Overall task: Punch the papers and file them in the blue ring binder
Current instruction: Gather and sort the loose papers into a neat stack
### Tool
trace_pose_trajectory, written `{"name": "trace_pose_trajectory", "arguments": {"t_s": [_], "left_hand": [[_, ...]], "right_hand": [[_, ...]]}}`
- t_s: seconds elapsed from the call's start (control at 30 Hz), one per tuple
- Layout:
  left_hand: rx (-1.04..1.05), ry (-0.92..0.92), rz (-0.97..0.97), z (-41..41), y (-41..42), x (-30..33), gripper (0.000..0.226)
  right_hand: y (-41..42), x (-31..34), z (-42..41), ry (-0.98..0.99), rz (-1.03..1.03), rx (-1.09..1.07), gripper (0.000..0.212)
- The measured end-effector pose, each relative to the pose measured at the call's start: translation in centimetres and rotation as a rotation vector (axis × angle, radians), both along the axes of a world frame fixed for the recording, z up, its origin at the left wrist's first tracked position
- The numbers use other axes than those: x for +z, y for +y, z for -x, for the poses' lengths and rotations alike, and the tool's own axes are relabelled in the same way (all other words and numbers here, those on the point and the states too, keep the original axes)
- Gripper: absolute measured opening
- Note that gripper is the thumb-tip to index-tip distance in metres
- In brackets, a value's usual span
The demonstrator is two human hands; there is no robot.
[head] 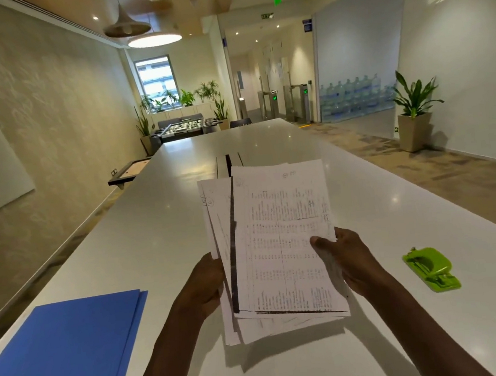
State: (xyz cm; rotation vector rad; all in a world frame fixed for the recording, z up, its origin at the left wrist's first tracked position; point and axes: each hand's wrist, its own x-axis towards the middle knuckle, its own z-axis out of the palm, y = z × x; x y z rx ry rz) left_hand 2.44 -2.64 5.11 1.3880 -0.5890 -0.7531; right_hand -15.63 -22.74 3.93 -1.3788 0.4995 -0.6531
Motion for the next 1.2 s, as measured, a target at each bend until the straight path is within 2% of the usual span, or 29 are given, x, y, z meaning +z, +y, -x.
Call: {"name": "trace_pose_trajectory", "arguments": {"t_s": [0.1, 0.17, 0.23, 0.3, 0.37, 0.6, 0.87, 1.03, 1.2], "left_hand": [[0.025, 0.098, 0.014, 0.5, -0.4, 0.3, 0.048], [0.087, 0.042, 0.028, 0.9, -0.8, 0.7, 0.058], [0.150, -0.154, 0.053, 1.3, -1.2, 0.8, 0.047], [0.196, -0.331, 0.067, 1.3, -1.7, 0.7, 0.020], [0.250, -0.379, 0.078, 1.3, -2.0, 0.7, 0.011], [0.294, -0.368, 0.127, 1.7, -2.0, 0.1, 0.015], [0.299, -0.345, 0.074, 2.2, -2.8, -0.4, 0.018], [0.302, -0.354, 0.110, 2.0, -2.9, 0.7, 0.020], [0.293, -0.348, 0.124, 1.9, -2.6, 0.7, 0.028]], "right_hand": [[0.4, -0.1, 0.0, 0.012, 0.066, -0.109, 0.017], [0.5, -0.1, 0.0, 0.004, 0.134, -0.193, 0.018], [0.6, 0.1, -0.1, -0.042, 0.180, -0.238, 0.019], [0.8, 0.5, -0.2, -0.100, 0.187, -0.251, 0.019], [0.7, 0.8, -0.3, -0.131, 0.185, -0.250, 0.019], [0.5, -0.3, 0.0, -0.129, 0.205, -0.137, 0.020], [1.1, -0.7, -0.5, -0.098, 0.257, -0.140, 0.018], [0.9, 0.9, -0.4, -0.125, 0.293, -0.155, 0.016], [1.0, 1.0, -0.2, -0.117, 0.255, -0.105, 0.030]]}}
